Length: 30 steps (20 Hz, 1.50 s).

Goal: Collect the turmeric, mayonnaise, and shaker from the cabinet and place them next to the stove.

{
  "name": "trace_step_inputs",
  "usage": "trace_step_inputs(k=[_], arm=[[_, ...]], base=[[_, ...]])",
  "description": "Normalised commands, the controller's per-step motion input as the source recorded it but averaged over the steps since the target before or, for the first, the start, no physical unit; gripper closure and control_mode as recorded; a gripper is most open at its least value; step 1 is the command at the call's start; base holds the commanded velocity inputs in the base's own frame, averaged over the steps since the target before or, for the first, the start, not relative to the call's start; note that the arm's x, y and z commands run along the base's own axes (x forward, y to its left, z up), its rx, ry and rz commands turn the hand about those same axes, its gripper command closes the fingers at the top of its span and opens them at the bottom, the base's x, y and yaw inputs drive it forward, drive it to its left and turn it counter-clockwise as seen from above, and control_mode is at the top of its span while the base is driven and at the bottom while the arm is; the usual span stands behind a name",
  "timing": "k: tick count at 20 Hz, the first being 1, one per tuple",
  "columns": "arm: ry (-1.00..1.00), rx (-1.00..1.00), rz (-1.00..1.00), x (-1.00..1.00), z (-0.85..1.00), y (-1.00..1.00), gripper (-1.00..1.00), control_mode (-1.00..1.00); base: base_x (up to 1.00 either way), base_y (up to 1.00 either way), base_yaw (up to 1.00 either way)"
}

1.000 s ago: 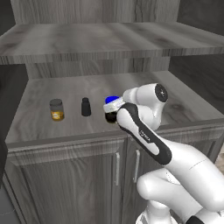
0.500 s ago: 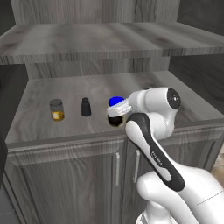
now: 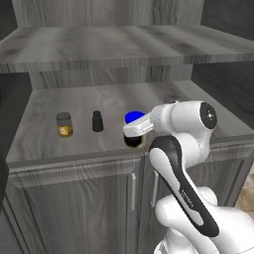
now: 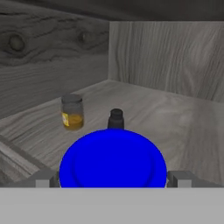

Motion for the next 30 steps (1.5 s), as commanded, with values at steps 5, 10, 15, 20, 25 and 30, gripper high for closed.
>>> trace_step_inputs(k=[5,10,15,20,25,30], arm=[[0.0,-0.04,0.0,-0.55,0.13,0.2,1.0,-1.0],[0.0,-0.03,0.0,-0.55,0.13,0.02,1.0,-1.0],[0.0,0.0,0.0,-0.57,0.07,-0.03,1.0,-1.0],[0.0,0.0,0.0,-0.62,0.01,-0.11,1.0,-1.0],[0.0,0.0,0.0,-0.56,0.0,-0.01,1.0,-1.0],[0.0,0.0,0.0,-0.49,-0.05,0.0,1.0,-1.0]], base=[[0.0,0.0,0.0],[0.0,0.0,0.0],[0.0,0.0,0.0],[0.0,0.0,0.0],[0.0,0.0,0.0],[0.0,0.0,0.0]])
